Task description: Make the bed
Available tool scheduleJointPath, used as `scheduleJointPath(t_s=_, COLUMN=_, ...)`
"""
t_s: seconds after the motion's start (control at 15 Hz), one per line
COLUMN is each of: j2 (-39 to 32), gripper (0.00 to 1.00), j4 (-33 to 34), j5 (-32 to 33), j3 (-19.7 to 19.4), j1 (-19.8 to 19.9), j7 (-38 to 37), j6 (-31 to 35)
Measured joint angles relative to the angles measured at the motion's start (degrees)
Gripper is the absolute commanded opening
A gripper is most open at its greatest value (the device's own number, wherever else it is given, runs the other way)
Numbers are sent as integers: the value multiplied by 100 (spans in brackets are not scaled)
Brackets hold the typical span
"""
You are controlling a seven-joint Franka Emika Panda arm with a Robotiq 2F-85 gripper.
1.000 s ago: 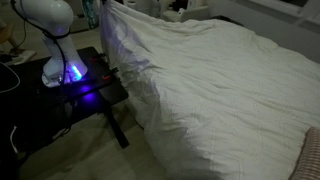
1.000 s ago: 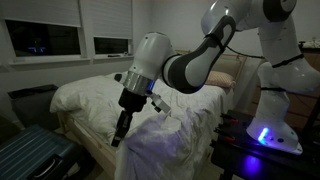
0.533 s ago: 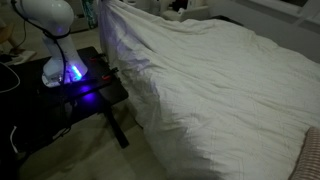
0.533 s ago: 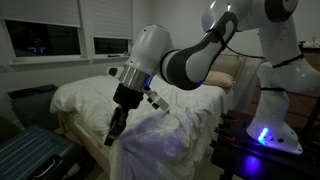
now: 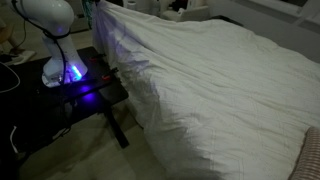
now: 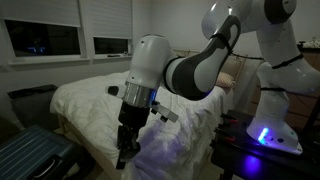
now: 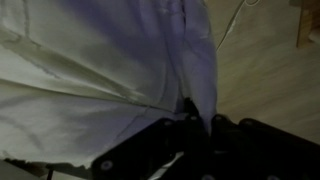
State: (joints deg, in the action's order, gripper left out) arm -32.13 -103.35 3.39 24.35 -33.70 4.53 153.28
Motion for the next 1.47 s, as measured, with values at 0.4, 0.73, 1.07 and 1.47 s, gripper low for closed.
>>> scheduleJointPath(t_s=0.4, j2=-459, gripper=1, j4=108, j5=-20, j3=206, j1=34, j7=552, j6=-558)
scheduleJointPath(t_s=0.73, j2=-594, gripper=1, j4=223, j5=-78, j3=457, j1=169, j7=1200, j6=-1363)
scheduleJointPath(t_s=1.07, j2=-608, gripper=1, j4=418, j5=-59, j3=476, j1=176, j7=1427, j6=-1772)
scheduleJointPath(t_s=1.47, j2=-648, gripper=31, j4=458, j5=160, j3=410, j1=88, j7=1429, j6=-1650)
